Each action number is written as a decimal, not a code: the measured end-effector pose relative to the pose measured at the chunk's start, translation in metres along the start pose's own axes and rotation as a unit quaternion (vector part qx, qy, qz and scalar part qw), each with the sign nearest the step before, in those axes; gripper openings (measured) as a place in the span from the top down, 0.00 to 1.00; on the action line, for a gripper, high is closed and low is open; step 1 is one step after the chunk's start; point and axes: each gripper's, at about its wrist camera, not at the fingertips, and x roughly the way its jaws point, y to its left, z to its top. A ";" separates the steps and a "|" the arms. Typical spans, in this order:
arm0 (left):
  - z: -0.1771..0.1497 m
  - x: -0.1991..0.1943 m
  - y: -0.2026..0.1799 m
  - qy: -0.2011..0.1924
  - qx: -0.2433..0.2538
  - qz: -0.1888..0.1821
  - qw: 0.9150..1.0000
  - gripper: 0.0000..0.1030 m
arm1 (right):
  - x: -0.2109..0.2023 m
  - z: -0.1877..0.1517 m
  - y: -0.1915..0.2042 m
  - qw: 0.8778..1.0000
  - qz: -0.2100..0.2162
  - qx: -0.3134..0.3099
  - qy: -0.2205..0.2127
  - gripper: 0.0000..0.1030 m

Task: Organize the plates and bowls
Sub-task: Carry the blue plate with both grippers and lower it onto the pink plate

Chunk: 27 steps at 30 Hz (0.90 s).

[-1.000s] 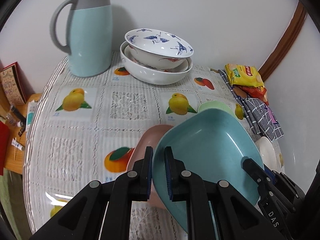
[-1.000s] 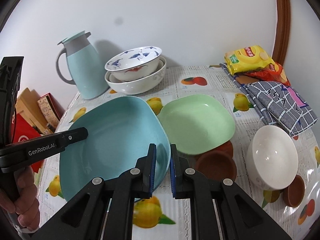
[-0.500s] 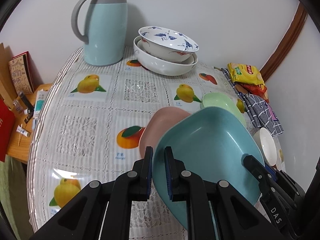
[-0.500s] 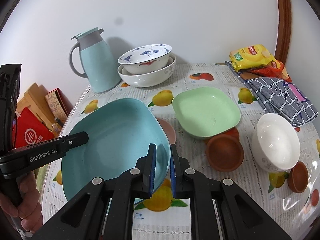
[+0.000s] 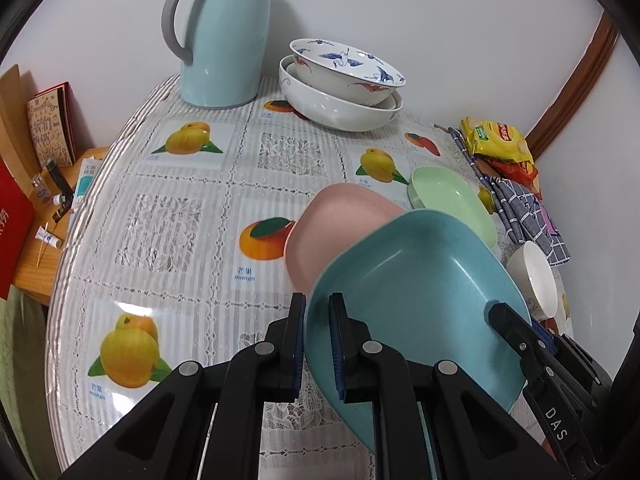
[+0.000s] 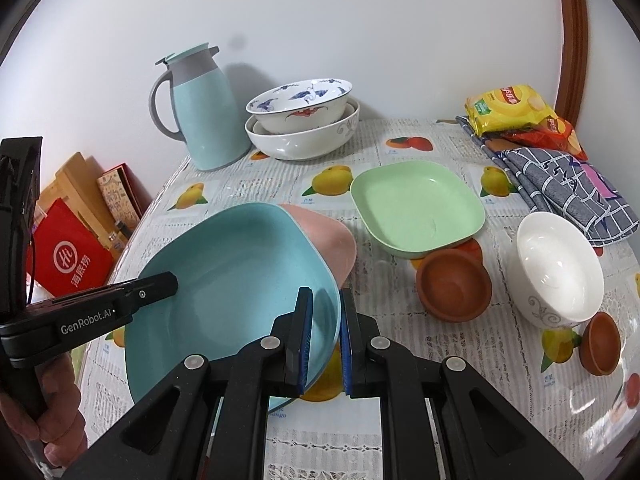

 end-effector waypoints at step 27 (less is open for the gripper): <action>-0.008 0.033 0.025 0.030 -0.024 0.011 0.999 0.89 | 0.043 -0.011 0.008 0.999 0.005 -0.007 0.038 0.88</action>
